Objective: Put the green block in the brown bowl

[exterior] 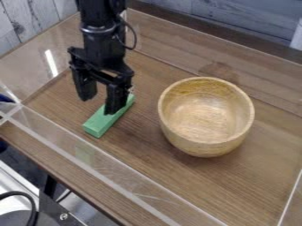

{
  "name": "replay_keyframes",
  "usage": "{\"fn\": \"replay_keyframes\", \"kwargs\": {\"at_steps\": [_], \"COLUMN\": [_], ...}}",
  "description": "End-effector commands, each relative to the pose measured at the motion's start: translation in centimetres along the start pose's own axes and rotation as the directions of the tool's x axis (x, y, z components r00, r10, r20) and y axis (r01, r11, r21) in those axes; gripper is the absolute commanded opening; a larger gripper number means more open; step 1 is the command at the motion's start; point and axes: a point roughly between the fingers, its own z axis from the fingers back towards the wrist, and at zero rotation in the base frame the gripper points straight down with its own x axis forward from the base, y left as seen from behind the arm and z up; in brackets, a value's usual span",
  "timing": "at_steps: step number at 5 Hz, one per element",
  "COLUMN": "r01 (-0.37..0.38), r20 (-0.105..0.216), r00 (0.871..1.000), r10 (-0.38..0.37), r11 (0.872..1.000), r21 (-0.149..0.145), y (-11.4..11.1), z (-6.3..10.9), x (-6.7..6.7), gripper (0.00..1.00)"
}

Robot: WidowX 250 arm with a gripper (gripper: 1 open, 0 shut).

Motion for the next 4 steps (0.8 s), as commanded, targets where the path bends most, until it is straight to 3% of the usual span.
{"fn": "replay_keyframes", "kwargs": {"at_steps": [1, 4], "r01": [-0.010, -0.027], "r20": [0.025, 0.018], "r00": [1.000, 0.999], "r10": [0.009, 0.027], "r11": [1.000, 1.000], "r21": [0.015, 0.012], "y": [0.6, 0.8], "z": [0.0, -1.3], "x": [0.6, 1.1], "gripper": [1.00, 1.00]}}
